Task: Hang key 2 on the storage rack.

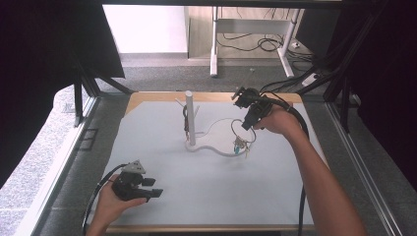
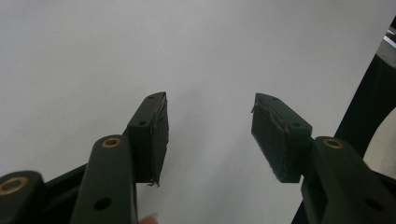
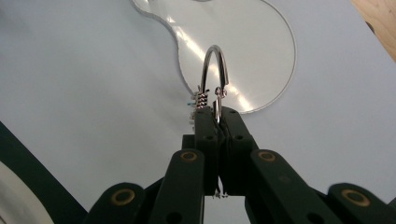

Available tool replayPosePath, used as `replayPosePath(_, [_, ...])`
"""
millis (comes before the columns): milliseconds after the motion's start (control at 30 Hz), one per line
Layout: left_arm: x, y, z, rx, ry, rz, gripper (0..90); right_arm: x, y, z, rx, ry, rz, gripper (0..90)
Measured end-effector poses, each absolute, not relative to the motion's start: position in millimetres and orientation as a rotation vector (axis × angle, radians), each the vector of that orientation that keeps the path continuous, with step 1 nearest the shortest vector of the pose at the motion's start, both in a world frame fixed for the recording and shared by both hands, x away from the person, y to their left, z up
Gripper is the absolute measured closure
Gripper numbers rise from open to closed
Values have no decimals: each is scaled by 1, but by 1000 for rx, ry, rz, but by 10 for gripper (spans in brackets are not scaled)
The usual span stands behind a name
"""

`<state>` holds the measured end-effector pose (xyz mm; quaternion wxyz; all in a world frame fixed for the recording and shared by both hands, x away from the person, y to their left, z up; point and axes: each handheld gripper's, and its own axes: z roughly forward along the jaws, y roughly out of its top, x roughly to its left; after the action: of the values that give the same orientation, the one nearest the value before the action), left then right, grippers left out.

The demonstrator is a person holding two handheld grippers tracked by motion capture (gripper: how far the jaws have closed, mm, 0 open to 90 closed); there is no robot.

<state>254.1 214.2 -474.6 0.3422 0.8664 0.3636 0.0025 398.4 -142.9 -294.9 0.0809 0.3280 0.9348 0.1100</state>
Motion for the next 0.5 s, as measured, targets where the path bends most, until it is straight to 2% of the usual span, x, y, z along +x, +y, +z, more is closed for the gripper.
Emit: replayPosePath(500, [255,212,-477,2258,939,-8,465,413,-120,-291,972,2779,351,873])
